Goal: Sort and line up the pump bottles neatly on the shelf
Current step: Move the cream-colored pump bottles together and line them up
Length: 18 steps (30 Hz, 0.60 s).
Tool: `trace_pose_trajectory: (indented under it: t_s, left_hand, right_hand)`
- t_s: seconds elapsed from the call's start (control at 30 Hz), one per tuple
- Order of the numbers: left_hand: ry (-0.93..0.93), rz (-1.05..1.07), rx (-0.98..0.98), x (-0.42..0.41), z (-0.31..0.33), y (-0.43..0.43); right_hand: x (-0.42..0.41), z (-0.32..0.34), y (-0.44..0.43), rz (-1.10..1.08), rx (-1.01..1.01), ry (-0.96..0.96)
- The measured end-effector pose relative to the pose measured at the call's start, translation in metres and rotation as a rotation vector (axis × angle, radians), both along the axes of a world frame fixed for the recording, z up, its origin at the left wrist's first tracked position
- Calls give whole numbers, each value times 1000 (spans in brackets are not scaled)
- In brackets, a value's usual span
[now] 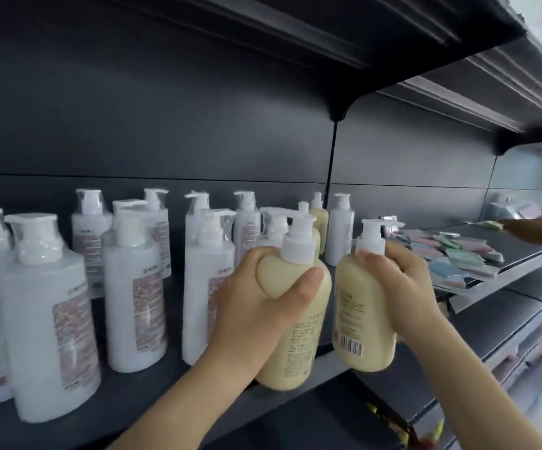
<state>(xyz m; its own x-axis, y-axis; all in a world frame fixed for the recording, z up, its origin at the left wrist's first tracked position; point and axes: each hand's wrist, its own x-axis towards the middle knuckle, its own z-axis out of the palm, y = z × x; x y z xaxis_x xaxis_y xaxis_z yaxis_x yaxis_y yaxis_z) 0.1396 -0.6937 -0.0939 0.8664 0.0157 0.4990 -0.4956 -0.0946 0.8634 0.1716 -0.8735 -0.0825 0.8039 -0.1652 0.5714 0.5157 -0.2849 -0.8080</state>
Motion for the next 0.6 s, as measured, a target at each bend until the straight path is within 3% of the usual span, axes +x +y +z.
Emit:
trace_pose_trajectory:
  t_s: [0.33,0.6]
  left_hand:
    - [23,257,-99,55,2,-110]
    - [90,473,-116,108,-1,-148]
  right_hand:
    - [115,3,-91,318,-34,11]
    - [201,14,-90,390,-13,91]
